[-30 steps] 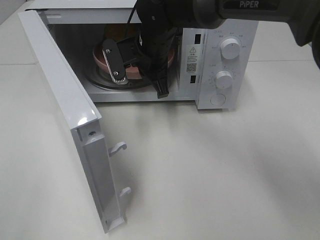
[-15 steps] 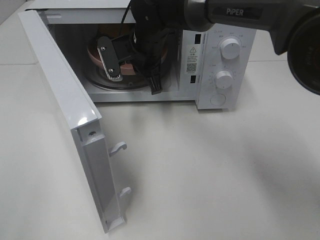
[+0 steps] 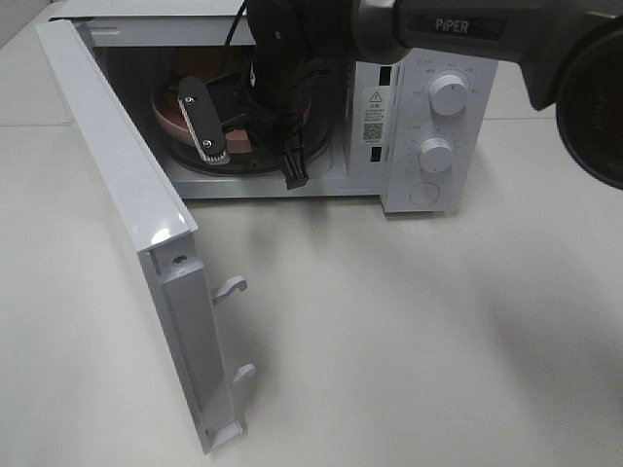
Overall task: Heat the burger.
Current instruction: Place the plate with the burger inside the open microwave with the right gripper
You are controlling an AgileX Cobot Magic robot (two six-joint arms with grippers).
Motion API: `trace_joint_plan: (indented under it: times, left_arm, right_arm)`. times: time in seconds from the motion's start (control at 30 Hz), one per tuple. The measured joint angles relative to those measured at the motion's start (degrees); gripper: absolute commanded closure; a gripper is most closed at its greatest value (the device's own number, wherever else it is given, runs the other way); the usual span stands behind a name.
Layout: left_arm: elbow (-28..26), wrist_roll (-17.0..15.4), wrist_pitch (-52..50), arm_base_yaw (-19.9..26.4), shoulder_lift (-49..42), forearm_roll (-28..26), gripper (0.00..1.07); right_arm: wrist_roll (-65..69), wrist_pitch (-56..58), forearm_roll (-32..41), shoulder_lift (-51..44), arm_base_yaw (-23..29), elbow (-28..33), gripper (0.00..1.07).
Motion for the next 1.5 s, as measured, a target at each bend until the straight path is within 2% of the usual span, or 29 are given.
trace_joint_plan:
  times: [0.43,1.5]
  left_arm:
    - [0.0,0.0,0.0,0.0,0.0,0.0,0.02]
    - [0.0,0.0,0.0,0.0,0.0,0.1,0.02]
  right_arm:
    - [-0.3,0.2,0.9,4.1,0.0,-5.0,1.07]
    - [1.8,1.3,1.5,4.7,-0.1,-5.2,1.07]
